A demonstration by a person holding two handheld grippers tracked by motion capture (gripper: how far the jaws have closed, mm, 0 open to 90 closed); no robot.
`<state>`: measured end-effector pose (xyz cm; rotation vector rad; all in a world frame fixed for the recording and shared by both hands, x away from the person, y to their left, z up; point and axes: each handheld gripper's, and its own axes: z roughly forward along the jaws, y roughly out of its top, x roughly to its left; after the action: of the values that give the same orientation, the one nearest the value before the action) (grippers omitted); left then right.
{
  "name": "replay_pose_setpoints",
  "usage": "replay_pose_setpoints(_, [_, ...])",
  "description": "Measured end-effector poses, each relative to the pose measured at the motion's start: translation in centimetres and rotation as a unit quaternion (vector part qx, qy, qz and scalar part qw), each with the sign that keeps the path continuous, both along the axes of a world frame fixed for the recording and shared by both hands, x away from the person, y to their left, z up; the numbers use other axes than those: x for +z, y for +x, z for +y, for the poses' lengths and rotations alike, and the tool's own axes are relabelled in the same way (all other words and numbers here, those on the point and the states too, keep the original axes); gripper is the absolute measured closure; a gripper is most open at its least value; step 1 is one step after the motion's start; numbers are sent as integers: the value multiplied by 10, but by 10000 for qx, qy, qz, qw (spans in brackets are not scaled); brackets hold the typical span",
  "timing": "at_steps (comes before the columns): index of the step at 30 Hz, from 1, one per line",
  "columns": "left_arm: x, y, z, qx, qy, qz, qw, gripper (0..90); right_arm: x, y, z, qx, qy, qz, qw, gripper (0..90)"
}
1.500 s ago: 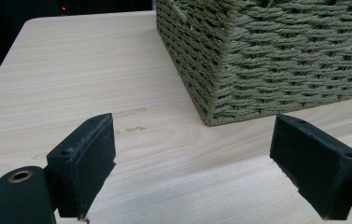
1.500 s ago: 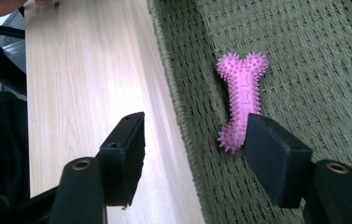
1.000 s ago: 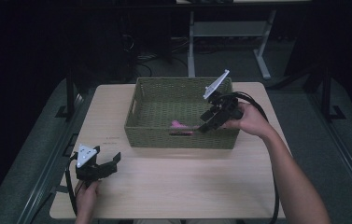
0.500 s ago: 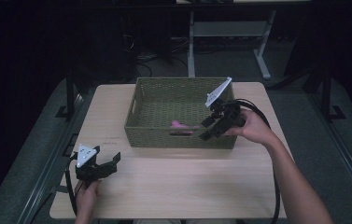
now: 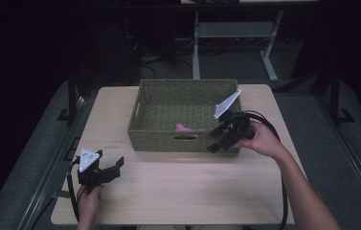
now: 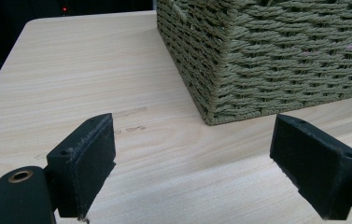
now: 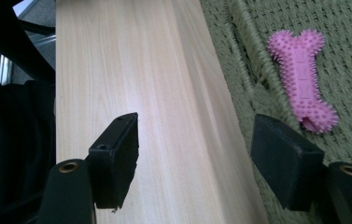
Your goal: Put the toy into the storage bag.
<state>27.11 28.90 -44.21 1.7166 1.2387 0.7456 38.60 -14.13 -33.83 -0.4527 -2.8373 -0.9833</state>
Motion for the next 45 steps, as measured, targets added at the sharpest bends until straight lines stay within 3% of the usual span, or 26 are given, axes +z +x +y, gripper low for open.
replay_pose_setpoints(20, [0,0,0,-9,19,3,10000,137,-23,-19,-9,-47,19,22,10000,311])
replay_pose_setpoints(45, [-1,0,-2,-11,29,-5,10000,137,-55,-36,-32,-339,109,198,9992,268])
